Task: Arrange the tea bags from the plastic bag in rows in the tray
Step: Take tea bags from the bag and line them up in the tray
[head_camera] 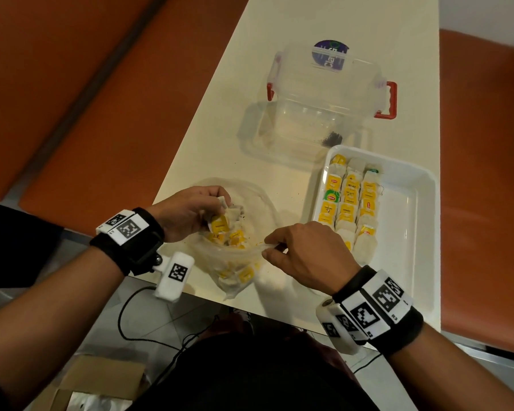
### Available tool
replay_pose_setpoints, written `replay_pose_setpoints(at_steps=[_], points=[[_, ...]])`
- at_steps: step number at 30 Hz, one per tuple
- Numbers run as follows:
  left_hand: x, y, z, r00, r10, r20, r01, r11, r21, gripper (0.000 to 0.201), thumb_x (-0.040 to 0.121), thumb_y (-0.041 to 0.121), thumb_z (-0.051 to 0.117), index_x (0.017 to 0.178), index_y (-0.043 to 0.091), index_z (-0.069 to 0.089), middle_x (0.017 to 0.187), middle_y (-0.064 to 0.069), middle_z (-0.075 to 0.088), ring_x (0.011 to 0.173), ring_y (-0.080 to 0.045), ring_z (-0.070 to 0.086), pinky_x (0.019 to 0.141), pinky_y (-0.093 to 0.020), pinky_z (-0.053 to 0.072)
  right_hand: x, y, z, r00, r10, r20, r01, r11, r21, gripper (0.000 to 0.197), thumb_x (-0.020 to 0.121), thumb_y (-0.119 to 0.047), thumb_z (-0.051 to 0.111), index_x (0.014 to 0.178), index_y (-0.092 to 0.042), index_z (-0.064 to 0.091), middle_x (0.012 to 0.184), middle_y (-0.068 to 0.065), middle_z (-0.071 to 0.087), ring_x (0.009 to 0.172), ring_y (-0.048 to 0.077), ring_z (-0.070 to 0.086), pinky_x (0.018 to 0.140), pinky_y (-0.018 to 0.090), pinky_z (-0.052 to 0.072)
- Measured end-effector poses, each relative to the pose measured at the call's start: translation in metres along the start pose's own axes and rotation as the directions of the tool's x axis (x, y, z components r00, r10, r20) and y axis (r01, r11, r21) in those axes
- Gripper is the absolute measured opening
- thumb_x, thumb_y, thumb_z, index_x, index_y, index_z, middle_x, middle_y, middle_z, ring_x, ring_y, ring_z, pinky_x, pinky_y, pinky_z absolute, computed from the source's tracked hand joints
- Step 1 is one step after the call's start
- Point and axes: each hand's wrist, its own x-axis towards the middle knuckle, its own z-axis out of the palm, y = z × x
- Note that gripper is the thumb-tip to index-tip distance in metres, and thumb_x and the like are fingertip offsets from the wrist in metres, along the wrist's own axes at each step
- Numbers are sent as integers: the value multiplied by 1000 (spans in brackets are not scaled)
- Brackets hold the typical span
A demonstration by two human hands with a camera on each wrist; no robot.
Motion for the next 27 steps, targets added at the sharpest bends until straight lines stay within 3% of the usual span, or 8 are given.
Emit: replay_pose_setpoints(at_steps=[3, 5, 10, 15, 19, 23, 25, 27], points=[[-3, -3, 3, 1000, -12, -21, 9, 990, -138, 28, 57, 13, 70, 79, 16, 54, 77, -9, 49, 61, -19, 52, 58, -31, 50, 3, 1, 0, 1000, -2, -3, 2, 1000, 6, 41, 98, -54, 50, 128, -32, 65, 107, -10, 75, 101, 18, 68, 82, 36, 54], [-5, -4, 6, 1000, -16, -25, 10, 971, -239, 27, 62, 7, 66, 85, 17, 57, 81, -11, 51, 66, -21, 56, 64, -34, 50, 4, 3, 0, 1000, -3, -9, 4, 1000, 12, 40, 97, -53, 50, 128, -33, 64, 106, -11, 75, 100, 18, 67, 82, 36, 54], [-11, -2, 19, 1000, 2, 14, 4, 917, -398, 52, 75, 2, 55, 124, 13, 67, 101, -20, 58, 91, -31, 55, 74, -38, 60, 6, 5, -1, 1000, -3, -29, 4, 999, 51, 37, 96, -52, 53, 126, -35, 64, 104, -13, 74, 98, 17, 67, 82, 37, 54], [-11, -1, 44, 995, 48, -88, -93, 764, -639, 36, 79, 0, 51, 111, 9, 64, 98, -17, 60, 85, -27, 58, 74, -33, 60, 2, 8, -6, 998, 6, -62, 2, 992, 130, 37, 95, -54, 55, 128, -38, 60, 99, -16, 73, 97, 13, 66, 79, 35, 54], [-12, -2, 64, 987, 78, -139, -155, 665, -730, 27, 80, -1, 53, 102, 12, 60, 100, -17, 63, 86, -26, 63, 77, -35, 60, -4, 6, -15, 988, 21, -152, 26, 954, 300, 39, 88, -66, 57, 112, -37, 67, 83, -15, 70, 79, 4, 64, 71, 34, 53], [-12, -2, 87, 980, 108, -166, -197, 622, -758, 28, 87, -2, 50, 108, 14, 58, 85, -11, 65, 72, -21, 66, 57, -31, 58, -6, 7, -19, 953, 86, -292, 61, 886, 459, 35, 82, -68, 63, 92, -34, 67, 78, -14, 68, 69, 2, 61, 67, 34, 52], [-11, -1, 96, 978, 137, -160, -210, 582, -786, 35, 83, -1, 53, 114, 14, 60, 84, -11, 66, 73, -20, 67, 60, -30, 59, -7, 10, -19, 937, 118, -329, 62, 871, 487, 32, 83, -64, 66, 88, -33, 65, 79, -14, 68, 70, 3, 61, 69, 37, 53], [-11, 0, 105, 974, 175, -145, -220, 576, -787, 43, 82, -1, 53, 122, 14, 61, 86, -11, 67, 78, -20, 68, 72, -32, 62, -8, 15, -20, 924, 162, -346, 47, 850, 524, 29, 84, -61, 69, 89, -33, 64, 79, -14, 67, 71, 3, 62, 69, 36, 54]])
